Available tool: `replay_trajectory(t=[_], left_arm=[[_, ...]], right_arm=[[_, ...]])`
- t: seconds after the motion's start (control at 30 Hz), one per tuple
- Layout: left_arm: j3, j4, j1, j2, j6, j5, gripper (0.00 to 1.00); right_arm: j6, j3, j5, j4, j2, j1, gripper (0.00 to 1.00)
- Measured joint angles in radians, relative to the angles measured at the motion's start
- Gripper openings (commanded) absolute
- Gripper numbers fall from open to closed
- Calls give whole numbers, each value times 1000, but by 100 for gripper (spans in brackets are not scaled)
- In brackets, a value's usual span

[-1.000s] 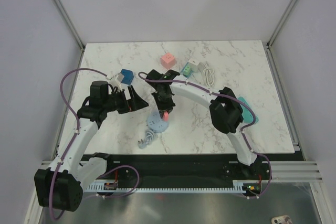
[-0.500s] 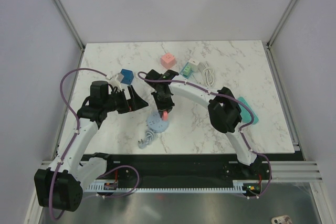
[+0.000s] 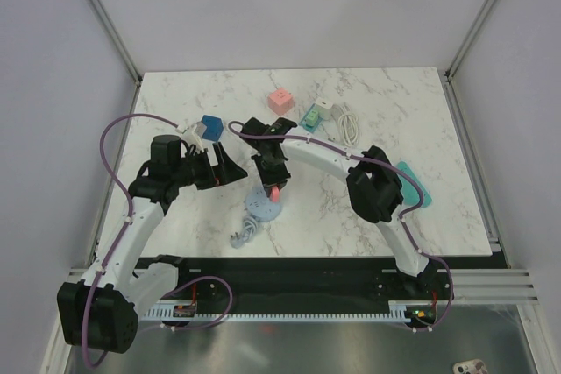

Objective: Insert the plug

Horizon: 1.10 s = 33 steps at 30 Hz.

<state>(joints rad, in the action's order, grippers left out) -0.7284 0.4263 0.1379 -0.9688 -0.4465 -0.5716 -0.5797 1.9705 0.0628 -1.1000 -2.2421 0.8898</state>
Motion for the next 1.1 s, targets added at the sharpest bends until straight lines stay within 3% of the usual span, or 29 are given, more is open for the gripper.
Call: replay_trajectory(t=[1.1], left_arm=[[-9,14,2,0,0,20,99]], right_arm=[[-17,-40,-82,39,6,43,0]])
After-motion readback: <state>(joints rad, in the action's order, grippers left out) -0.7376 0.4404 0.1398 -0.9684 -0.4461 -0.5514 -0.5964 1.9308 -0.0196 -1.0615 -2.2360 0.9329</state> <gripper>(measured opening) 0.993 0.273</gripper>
